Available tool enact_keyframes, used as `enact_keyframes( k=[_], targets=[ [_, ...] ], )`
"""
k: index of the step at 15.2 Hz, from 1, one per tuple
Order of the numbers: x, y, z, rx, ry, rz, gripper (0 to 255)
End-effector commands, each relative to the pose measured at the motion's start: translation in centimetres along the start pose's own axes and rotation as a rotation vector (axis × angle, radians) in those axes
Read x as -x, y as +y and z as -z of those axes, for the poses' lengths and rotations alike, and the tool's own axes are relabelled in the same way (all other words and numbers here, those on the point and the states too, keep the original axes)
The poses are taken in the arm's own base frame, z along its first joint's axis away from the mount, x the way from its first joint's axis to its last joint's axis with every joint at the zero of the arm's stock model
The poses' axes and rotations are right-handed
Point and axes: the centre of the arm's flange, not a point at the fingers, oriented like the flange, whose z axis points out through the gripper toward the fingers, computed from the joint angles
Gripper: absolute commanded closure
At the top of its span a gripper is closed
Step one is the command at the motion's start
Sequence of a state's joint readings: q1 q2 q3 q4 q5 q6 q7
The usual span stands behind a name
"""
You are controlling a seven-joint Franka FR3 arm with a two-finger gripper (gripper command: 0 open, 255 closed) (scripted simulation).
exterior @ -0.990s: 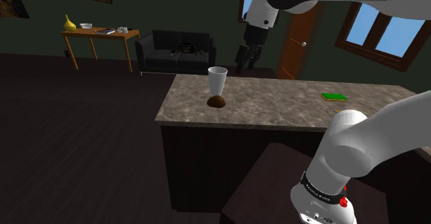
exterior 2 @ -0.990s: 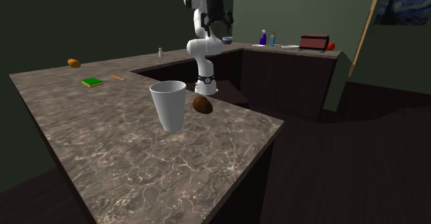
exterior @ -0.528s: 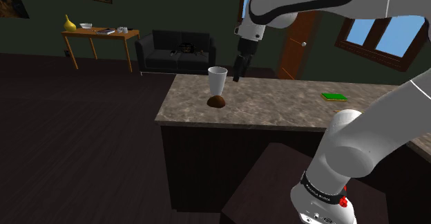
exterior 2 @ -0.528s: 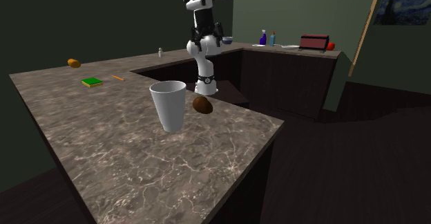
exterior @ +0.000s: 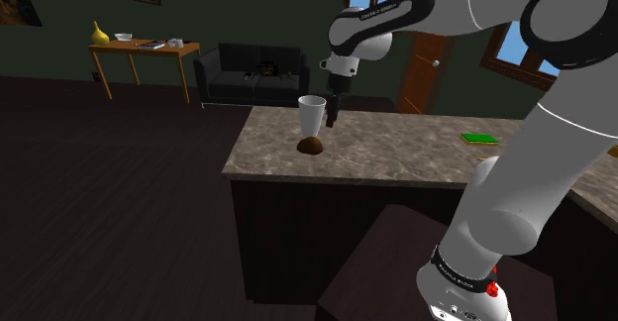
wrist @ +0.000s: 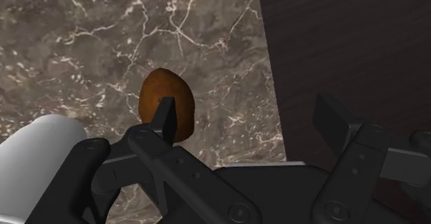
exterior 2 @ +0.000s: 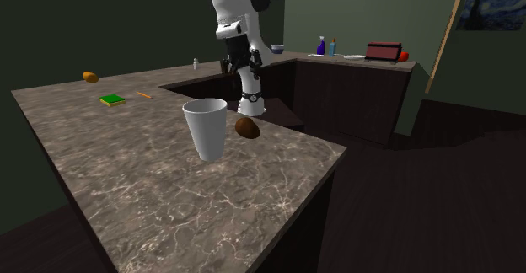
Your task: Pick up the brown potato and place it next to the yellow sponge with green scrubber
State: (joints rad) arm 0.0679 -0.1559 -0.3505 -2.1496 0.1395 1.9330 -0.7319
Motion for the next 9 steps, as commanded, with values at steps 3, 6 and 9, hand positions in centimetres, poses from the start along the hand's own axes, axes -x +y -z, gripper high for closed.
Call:
enact_keyframes(
  k=[3,6,9],
  targets=[
    [-2.4,3.9,-3.2,-0.029,-0.026,0.098,0],
    [-4.5,6.7,-5.8,-0.051,-0.046,0.168,0],
    [-6.7,9.4,-8.4,-0.073,-0.065,0.238,0]
  ],
)
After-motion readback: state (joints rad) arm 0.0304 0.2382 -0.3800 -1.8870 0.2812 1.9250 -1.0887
